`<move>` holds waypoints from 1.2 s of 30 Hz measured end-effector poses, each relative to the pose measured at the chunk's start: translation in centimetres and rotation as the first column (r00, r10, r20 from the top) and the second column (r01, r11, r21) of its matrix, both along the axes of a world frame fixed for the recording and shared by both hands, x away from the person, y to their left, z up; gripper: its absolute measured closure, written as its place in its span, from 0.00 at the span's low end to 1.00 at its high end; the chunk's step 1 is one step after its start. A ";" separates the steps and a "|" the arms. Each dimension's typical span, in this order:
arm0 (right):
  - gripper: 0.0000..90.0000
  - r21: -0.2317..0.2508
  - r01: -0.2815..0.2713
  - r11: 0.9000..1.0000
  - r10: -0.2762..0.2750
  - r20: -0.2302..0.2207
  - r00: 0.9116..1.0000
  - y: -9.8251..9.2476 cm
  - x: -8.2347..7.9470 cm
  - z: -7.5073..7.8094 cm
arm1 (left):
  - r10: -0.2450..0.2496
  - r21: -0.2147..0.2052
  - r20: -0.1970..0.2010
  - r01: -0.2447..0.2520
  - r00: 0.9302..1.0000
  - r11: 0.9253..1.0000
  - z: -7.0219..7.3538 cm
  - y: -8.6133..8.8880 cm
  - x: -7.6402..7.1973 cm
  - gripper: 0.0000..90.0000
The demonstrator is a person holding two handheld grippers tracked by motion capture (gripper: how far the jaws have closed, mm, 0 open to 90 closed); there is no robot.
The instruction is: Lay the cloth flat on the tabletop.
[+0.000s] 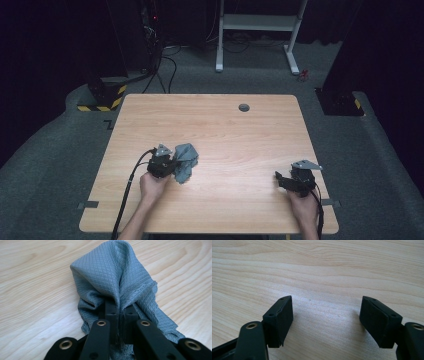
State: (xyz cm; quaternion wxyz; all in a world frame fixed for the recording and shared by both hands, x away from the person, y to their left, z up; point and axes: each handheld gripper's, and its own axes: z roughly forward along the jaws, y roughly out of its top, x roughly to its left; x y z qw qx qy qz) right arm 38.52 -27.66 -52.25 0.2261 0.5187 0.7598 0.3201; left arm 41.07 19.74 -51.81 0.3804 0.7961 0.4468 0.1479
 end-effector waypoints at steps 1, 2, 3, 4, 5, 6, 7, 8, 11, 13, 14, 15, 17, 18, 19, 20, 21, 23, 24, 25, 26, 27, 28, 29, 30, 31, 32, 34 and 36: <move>0.30 0.000 0.000 1.000 0.000 0.000 1.000 0.0 0.0 0.0 | 0.000 0.000 0.000 0.000 1.000 1.000 0.0 0.0 0.0 0.96; 0.30 0.000 0.000 1.000 0.000 0.000 1.000 0.0 0.0 0.0 | -0.013 -0.001 0.001 0.013 1.000 1.000 0.1 -0.5 0.1 0.96; 0.30 0.000 0.000 1.000 0.000 0.000 1.000 0.0 0.0 0.0 | -0.028 -0.010 0.000 0.028 1.000 1.000 0.2 -1.1 0.2 0.96; 0.30 0.000 0.000 1.000 0.000 0.000 1.000 0.0 0.0 0.0 | -0.036 -0.012 0.001 0.036 0.999 0.999 0.3 -1.4 0.2 0.96; 0.30 0.000 0.000 1.000 0.000 0.000 1.000 0.0 0.0 0.0 | -0.036 -0.012 0.001 0.036 0.999 0.999 0.3 -1.4 0.2 0.96; 0.30 0.000 0.000 1.000 0.000 0.000 1.000 0.0 0.0 0.0 | -0.052 -0.018 0.008 0.052 0.999 0.998 0.5 -2.1 0.2 0.96; 0.30 0.000 0.000 1.000 0.000 0.000 1.000 0.0 0.0 0.0 | -0.060 -0.025 0.009 0.060 0.998 0.998 0.5 -2.5 0.1 0.96; 0.30 0.000 0.000 1.000 0.000 0.000 1.000 0.0 0.0 0.0 | -0.074 -0.027 0.014 0.074 0.997 0.997 0.7 -3.2 0.1 0.96; 0.30 0.000 -0.001 1.000 0.001 0.000 1.000 0.0 0.0 0.0 | -0.111 -0.021 0.016 0.111 0.994 0.994 0.7 -5.2 0.3 0.96; 0.30 -0.001 -0.003 1.000 0.003 0.001 1.000 0.0 0.0 0.0 | -0.124 -0.039 0.015 0.125 0.992 0.991 0.7 -6.1 0.3 0.96; 0.30 -0.001 -0.003 1.000 0.003 0.001 1.000 0.0 0.0 0.0 | -0.129 -0.045 0.017 0.130 0.991 0.991 0.7 -6.5 0.3 0.96; 0.30 -0.001 -0.003 1.000 0.003 0.001 1.000 0.0 0.0 0.0 | -0.129 -0.045 0.017 0.130 0.991 0.991 0.7 -6.5 0.3 0.96; 0.30 -0.001 -0.003 1.000 0.003 0.001 1.000 0.0 0.0 0.0 | -0.140 -0.061 0.012 0.140 0.990 0.988 0.8 -7.3 0.4 0.96; 0.30 0.000 -0.004 1.000 0.004 0.000 1.000 0.0 0.0 0.0 | -0.146 -0.062 0.010 0.147 0.989 0.987 0.8 -7.7 0.4 0.96; 0.30 0.000 -0.006 1.000 0.006 0.000 1.000 0.0 0.0 0.0 | -0.153 -0.070 0.006 0.153 0.988 0.986 0.8 -8.1 0.4 0.96; 0.30 0.001 -0.007 1.000 0.007 -0.001 1.000 0.0 0.0 0.0 | -0.163 -0.076 0.003 0.163 0.987 0.984 0.9 -8.7 0.4 0.96; 0.30 0.001 -0.009 1.000 0.009 -0.001 1.000 0.1 0.0 0.0 | -0.166 -0.079 0.003 0.165 0.986 0.983 0.9 -9.0 0.4 0.96; 0.30 0.003 -0.010 1.000 0.010 -0.003 1.000 0.1 0.0 0.0 | -0.174 -0.095 0.003 0.173 0.985 0.980 0.9 -9.7 0.5 0.95; 0.30 -0.001 -0.016 1.000 0.016 -0.001 1.000 0.1 0.0 0.0 | -0.174 -0.105 0.000 0.173 0.985 0.979 0.8 -10.1 0.6 0.95; 0.30 -0.001 -0.019 1.000 0.019 -0.002 1.000 0.2 -0.1 0.0 | -0.178 -0.105 -0.001 0.177 0.984 0.979 0.7 -10.5 0.6 0.95; 0.30 0.000 -0.019 1.000 0.019 -0.003 1.000 0.2 -0.1 0.0 | -0.181 -0.107 -0.004 0.179 0.984 0.978 0.6 -10.9 0.7 0.95; 0.31 -0.001 -0.022 1.000 0.022 0.001 1.000 0.2 -0.1 0.0 | -0.185 -0.103 -0.007 0.184 0.983 0.978 0.6 -11.3 0.7 0.95; 0.32 -0.001 -0.026 1.000 0.026 0.002 1.000 0.2 -0.1 0.0 | -0.188 -0.104 -0.008 0.186 0.982 0.977 0.5 -11.6 0.7 0.95; 0.32 -0.001 -0.026 1.000 0.026 0.002 1.000 0.2 -0.1 0.0 | -0.188 -0.104 -0.008 0.186 0.982 0.977 0.5 -11.6 0.7 0.95; 0.33 -0.001 -0.030 1.000 0.030 0.003 1.000 0.3 -0.2 0.0 | -0.197 -0.104 0.000 0.196 0.980 0.975 0.5 -12.0 0.7 0.95; 0.34 -0.001 -0.030 1.000 0.030 0.004 1.000 0.3 -0.2 0.0 | -0.197 -0.104 0.000 0.196 0.980 0.975 0.5 -12.0 0.7 0.94; 0.34 -0.001 -0.030 1.000 0.030 0.004 1.000 0.3 -0.2 0.0 | -0.202 -0.102 -0.002 0.200 0.979 0.974 0.4 -12.2 0.7 0.94; 0.36 -0.001 -0.029 1.000 0.029 0.007 1.000 0.3 -0.2 0.0 | -0.203 -0.096 -0.001 0.202 0.979 0.975 0.3 -12.4 0.7 0.88; 0.42 -0.001 -0.029 1.000 0.029 0.012 0.999 0.4 -0.2 0.0 | -0.203 -0.081 -0.001 0.202 0.979 0.976 0.4 -12.4 0.5 0.77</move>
